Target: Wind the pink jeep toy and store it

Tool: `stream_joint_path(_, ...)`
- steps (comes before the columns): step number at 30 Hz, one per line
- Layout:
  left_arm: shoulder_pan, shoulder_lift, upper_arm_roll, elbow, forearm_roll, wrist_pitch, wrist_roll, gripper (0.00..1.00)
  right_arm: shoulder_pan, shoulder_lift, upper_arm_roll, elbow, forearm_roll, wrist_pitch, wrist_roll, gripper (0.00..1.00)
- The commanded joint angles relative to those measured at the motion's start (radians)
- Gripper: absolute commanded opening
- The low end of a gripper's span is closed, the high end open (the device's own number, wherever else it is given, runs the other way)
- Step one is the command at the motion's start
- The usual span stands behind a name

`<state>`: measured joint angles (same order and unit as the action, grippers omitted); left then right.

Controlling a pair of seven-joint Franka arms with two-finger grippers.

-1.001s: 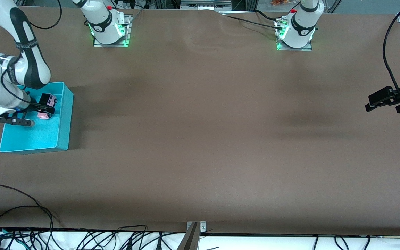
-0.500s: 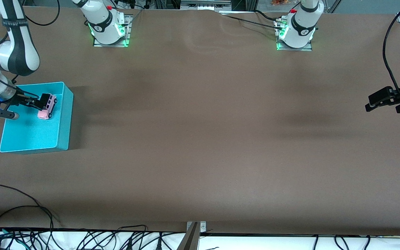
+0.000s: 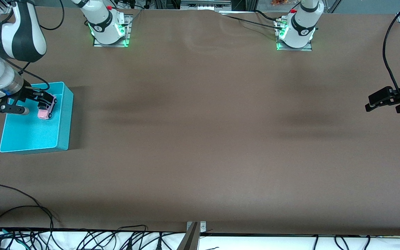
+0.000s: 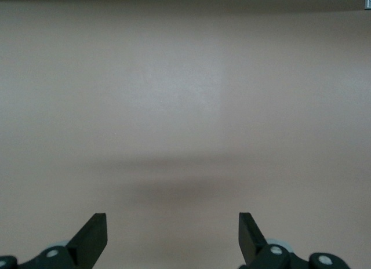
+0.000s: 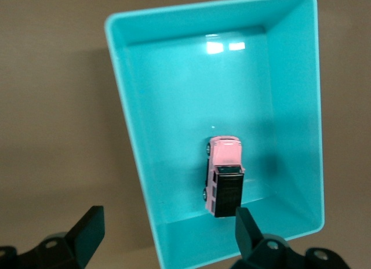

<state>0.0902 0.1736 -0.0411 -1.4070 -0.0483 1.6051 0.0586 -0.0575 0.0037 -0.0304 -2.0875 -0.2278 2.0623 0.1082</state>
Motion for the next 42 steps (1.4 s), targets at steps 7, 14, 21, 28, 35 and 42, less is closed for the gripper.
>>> stream_joint_path(7, 0.0, -0.003, -0.005, -0.001, 0.024, 0.001, 0.017, 1.0, -0.002, -0.024, 0.03, 0.155, 0.106, -0.215, 0.018, 1.0)
stream_joint_path(14, 0.0, -0.003, -0.005, -0.001, 0.024, 0.001, 0.017, 1.0, -0.002, -0.065, 0.043, 0.187, 0.169, -0.301, -0.027, 1.0)
stream_joint_path(21, 0.0, 0.0, -0.003, 0.0, 0.024, 0.001, 0.017, 1.0, 0.001, -0.05, 0.107, 0.305, 0.197, -0.413, -0.01, 1.0)
stream_joint_path(28, 0.0, 0.0, -0.003, 0.0, 0.024, 0.001, 0.017, 1.0, -0.001, -0.051, 0.107, 0.346, 0.206, -0.496, -0.022, 1.0)
stream_joint_path(35, 0.0, 0.0, -0.005, 0.0, 0.024, 0.001, 0.017, 1.0, -0.001, 0.001, 0.109, 0.486, 0.254, -0.524, -0.021, 1.0)
stream_joint_path(42, 0.0, 0.0, -0.005, 0.002, 0.024, 0.001, 0.017, 1.0, -0.001, -0.005, 0.093, 0.506, 0.266, -0.557, -0.022, 1.0)
